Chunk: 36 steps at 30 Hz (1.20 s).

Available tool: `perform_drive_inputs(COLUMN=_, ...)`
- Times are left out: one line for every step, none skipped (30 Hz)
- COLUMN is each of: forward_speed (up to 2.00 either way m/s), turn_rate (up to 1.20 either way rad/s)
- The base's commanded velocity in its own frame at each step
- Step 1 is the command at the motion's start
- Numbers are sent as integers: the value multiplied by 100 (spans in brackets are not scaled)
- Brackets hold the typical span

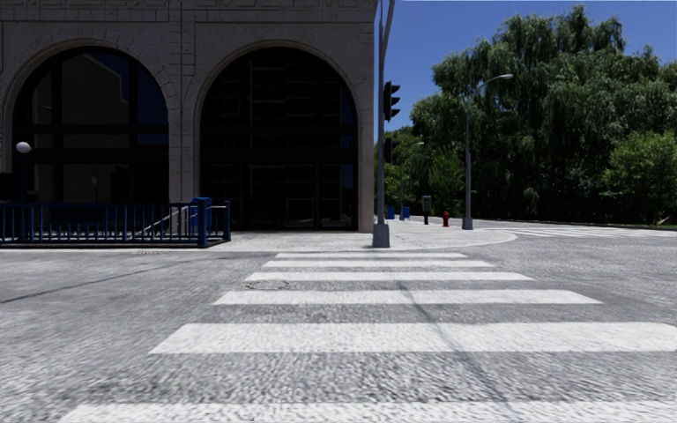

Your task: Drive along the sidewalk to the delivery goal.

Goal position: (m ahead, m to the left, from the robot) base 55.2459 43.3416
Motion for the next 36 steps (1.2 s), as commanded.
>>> perform_drive_inputs(forward_speed=200, turn_rate=0)
perform_drive_inputs(forward_speed=200, turn_rate=0)
perform_drive_inputs(forward_speed=200, turn_rate=0)
perform_drive_inputs(forward_speed=200, turn_rate=0)
perform_drive_inputs(forward_speed=200, turn_rate=0)
perform_drive_inputs(forward_speed=200, turn_rate=0)
perform_drive_inputs(forward_speed=200, turn_rate=0)
perform_drive_inputs(forward_speed=200, turn_rate=0)
perform_drive_inputs(forward_speed=200, turn_rate=0)
perform_drive_inputs(forward_speed=200, turn_rate=0)
perform_drive_inputs(forward_speed=200, turn_rate=0)
perform_drive_inputs(forward_speed=200, turn_rate=0)
perform_drive_inputs(forward_speed=200, turn_rate=0)
perform_drive_inputs(forward_speed=200, turn_rate=0)
perform_drive_inputs(forward_speed=200, turn_rate=0)
perform_drive_inputs(forward_speed=200, turn_rate=0)
perform_drive_inputs(forward_speed=200, turn_rate=0)
perform_drive_inputs(forward_speed=200, turn_rate=0)
perform_drive_inputs(forward_speed=200, turn_rate=0)
perform_drive_inputs(forward_speed=200, turn_rate=0)
perform_drive_inputs(forward_speed=200, turn_rate=0)
perform_drive_inputs(forward_speed=200, turn_rate=0)
perform_drive_inputs(forward_speed=200, turn_rate=0)
perform_drive_inputs(forward_speed=197, turn_rate=0)
perform_drive_inputs(forward_speed=195, turn_rate=0)
perform_drive_inputs(forward_speed=195, turn_rate=0)
perform_drive_inputs(forward_speed=192, turn_rate=0)
perform_drive_inputs(forward_speed=187, turn_rate=0)
perform_drive_inputs(forward_speed=184, turn_rate=0)
perform_drive_inputs(forward_speed=184, turn_rate=0)
perform_drive_inputs(forward_speed=184, turn_rate=0)
perform_drive_inputs(forward_speed=184, turn_rate=0)
perform_drive_inputs(forward_speed=183, turn_rate=0)
perform_drive_inputs(forward_speed=183, turn_rate=0)
perform_drive_inputs(forward_speed=192, turn_rate=0)
perform_drive_inputs(forward_speed=196, turn_rate=0)
